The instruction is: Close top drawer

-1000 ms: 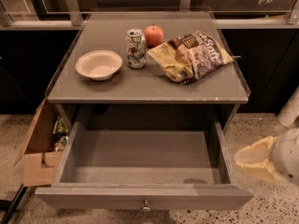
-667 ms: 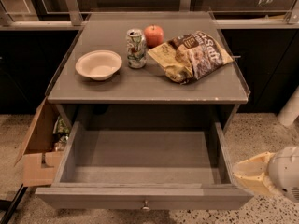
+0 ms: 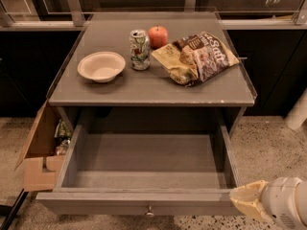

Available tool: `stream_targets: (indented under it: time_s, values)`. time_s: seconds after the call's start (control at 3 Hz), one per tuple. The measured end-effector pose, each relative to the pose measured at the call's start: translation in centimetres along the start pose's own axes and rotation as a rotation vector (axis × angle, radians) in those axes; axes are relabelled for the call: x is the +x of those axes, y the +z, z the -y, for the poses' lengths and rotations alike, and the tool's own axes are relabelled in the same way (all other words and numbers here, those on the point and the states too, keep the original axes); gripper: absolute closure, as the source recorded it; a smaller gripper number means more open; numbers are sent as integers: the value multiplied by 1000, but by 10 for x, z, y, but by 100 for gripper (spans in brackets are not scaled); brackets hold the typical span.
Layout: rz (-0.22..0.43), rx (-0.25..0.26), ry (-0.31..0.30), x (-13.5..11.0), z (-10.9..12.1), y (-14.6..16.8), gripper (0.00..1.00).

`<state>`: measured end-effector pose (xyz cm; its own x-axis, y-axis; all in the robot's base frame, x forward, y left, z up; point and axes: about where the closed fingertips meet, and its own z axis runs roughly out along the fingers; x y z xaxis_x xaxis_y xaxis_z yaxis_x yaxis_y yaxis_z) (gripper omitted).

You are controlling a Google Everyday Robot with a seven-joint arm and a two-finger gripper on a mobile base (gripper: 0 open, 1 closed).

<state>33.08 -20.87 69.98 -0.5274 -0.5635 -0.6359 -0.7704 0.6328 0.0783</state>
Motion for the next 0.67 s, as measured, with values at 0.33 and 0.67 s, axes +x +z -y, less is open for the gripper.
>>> stream_targets:
  time_s: [0.33,0.67]
  values:
    - [-15,-39,76,30,-11,26,100]
    - [-33,-41,120,45,-23,28,100]
